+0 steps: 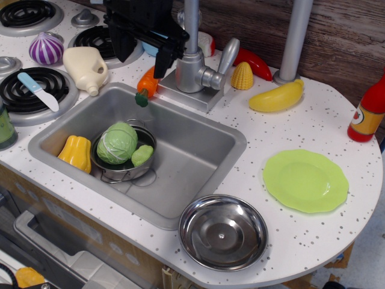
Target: Put carrot on plate
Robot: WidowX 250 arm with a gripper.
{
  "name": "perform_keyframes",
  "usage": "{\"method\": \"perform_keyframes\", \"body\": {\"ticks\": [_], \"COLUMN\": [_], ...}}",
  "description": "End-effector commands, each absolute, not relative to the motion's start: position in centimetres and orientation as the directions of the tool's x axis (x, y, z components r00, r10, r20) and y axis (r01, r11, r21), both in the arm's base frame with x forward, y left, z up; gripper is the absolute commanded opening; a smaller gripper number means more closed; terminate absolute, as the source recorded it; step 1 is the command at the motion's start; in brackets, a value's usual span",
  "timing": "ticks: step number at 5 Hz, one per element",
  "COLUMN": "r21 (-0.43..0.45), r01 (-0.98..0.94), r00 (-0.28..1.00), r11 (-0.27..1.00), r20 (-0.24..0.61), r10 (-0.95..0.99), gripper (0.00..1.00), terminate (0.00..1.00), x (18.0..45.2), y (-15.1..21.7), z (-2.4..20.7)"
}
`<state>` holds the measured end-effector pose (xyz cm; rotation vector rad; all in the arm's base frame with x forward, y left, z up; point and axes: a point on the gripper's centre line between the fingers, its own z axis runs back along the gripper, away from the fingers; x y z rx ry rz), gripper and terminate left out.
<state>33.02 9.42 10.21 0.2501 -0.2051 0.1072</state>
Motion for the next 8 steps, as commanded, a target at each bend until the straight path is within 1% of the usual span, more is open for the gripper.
{"method": "perform_keyframes", "body": {"ticks": [1, 2, 3, 4, 5, 6, 7, 8], "r21": [0.216, 0.208, 0.180, 0.178, 0.180, 0.144, 0.141, 0.125], "r01": [-0.160, -0.176, -0.161, -0.144, -0.125, -0.092, -0.091, -0.075], "r00": [0.937, 0.936, 0.945, 0.958, 0.961, 0.968, 0.962, 0.960], "r11": [0.963, 0.962, 0.970, 0.973, 0.976, 0.985, 0.986, 0.989], "r20": [0.339, 0.337, 0.310, 0.272, 0.266, 0.246, 0.267, 0.277], "r10": [0.079, 0.098, 0.099, 0.092, 0.074, 0.055, 0.050, 0.037], "gripper": [1.00, 1.00, 1.00, 1.00, 1.00, 1.00, 1.00, 1.00], "terminate": [0.00, 0.00, 0.00, 0.00, 0.00, 0.00, 0.00, 0.00], "x": [36.1, 36.6, 36.6, 35.9, 35.8, 36.6, 36.9, 37.3], "y": [12.2, 12.8, 13.7, 14.1, 14.1, 14.0, 13.8, 14.4], "z": [9.7, 8.9, 8.2, 7.8, 7.0, 6.1, 5.0, 3.6]}}
